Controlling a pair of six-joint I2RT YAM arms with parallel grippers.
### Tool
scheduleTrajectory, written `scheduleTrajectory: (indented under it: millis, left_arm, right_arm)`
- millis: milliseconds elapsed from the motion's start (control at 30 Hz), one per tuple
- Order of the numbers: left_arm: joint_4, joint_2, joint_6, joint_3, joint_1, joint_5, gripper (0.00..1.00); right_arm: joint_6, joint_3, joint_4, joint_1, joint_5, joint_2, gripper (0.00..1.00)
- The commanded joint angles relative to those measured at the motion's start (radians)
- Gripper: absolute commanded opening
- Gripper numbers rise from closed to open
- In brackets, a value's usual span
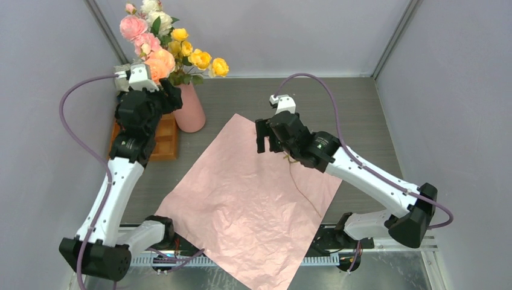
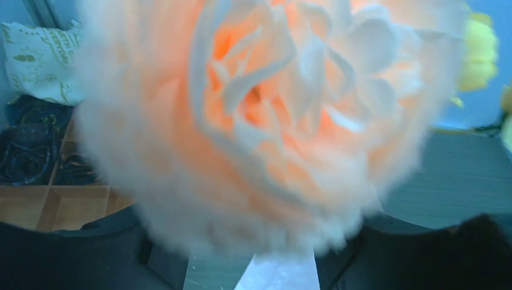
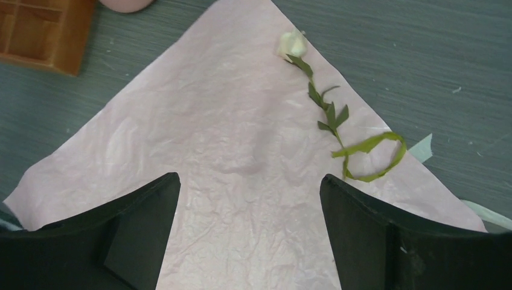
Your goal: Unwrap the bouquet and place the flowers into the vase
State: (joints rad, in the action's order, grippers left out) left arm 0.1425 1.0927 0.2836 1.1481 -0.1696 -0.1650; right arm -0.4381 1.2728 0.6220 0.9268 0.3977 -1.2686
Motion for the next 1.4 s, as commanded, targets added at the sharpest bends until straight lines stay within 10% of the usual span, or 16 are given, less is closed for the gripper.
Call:
scheduleTrajectory:
  millis: [0, 467, 767, 1367]
  left_arm:
    - [0.101, -0.166, 0.051, -0.03, 0.005, 0.11, 0.64]
    - [0.423, -0.459, 0.092, 0.151, 0.004, 0.3, 0.6]
    - [0.331, -0.498, 0.265, 0.101, 0.004, 0.515, 0.6]
    - [0.338, -0.503, 0.28, 0.06, 0.003, 0.516, 0.59]
  right_arm:
    - [-0.065, 0.004, 0.014, -0.106, -0.049, -0.052, 0.9]
    - [-0.06, 0.074, 0.02, -0.24, -0.168, -0.437, 0.63]
    - [-0.055, 0.063, 0.017, -0.307, -0.134, -0.536, 0.6]
    - [-0.022, 0.108, -0.014, -0.413, -0.272, -0.714, 0.35]
